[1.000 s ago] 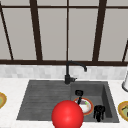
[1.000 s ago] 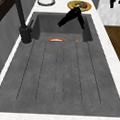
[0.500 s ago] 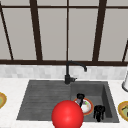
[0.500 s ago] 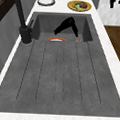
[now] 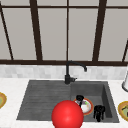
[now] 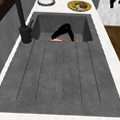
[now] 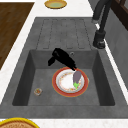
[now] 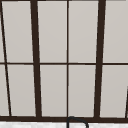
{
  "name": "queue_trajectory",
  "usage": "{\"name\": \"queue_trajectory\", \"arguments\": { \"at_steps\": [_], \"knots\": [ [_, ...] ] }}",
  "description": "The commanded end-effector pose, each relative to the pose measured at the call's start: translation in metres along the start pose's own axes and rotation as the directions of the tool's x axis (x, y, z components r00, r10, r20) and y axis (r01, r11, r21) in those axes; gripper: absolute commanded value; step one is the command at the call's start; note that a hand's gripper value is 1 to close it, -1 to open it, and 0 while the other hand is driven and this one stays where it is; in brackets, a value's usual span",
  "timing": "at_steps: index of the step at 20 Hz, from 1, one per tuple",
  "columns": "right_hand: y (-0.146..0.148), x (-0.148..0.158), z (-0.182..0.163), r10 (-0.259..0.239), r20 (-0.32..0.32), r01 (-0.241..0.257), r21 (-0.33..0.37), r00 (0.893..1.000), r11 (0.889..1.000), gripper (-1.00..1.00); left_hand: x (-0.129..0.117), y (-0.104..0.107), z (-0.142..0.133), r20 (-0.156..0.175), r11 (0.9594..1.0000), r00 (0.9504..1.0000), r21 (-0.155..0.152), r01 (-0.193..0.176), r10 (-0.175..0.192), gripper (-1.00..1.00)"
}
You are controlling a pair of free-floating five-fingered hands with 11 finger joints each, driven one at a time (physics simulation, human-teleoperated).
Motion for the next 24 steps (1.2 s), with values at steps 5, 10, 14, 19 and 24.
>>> {"name": "queue_trajectory", "arguments": {
  "at_steps": [5, 10, 14, 19, 24],
  "knots": [
    [0.000, 0.000, 0.000, 0.000, 0.000, 0.000, 0.000, 1.000, 1.000, 0.00, -0.039, 0.007, 0.005, 0.054, 0.9994, 0.9985, -0.034, 0.010, -0.008, -1.00],
    [0.000, 0.000, 0.000, 0.000, 0.000, 0.000, 0.000, 1.000, 1.000, 0.00, -0.072, -0.001, -0.009, 0.034, 0.9993, 0.9993, -0.034, 0.014, -0.013, -1.00],
    [0.000, 0.000, 0.000, 0.000, 0.000, 0.000, 0.000, 1.000, 1.000, 0.00, -0.086, -0.015, -0.012, 0.028, 0.9998, 0.9996, -0.017, 0.006, -0.006, -1.00],
    [0.000, 0.000, 0.000, 0.000, 0.000, 0.000, 0.000, 1.000, 1.000, 0.00, -0.107, -0.033, -0.012, 0.030, 0.9998, 0.9995, -0.012, 0.014, -0.014, -1.00],
    [0.000, 0.000, 0.000, 0.000, 0.000, 0.000, 0.000, 1.000, 1.000, 0.00, -0.124, -0.043, -0.011, 0.034, 0.9999, 0.9993, -0.008, -0.015, 0.015, -1.00]
  ]
}}
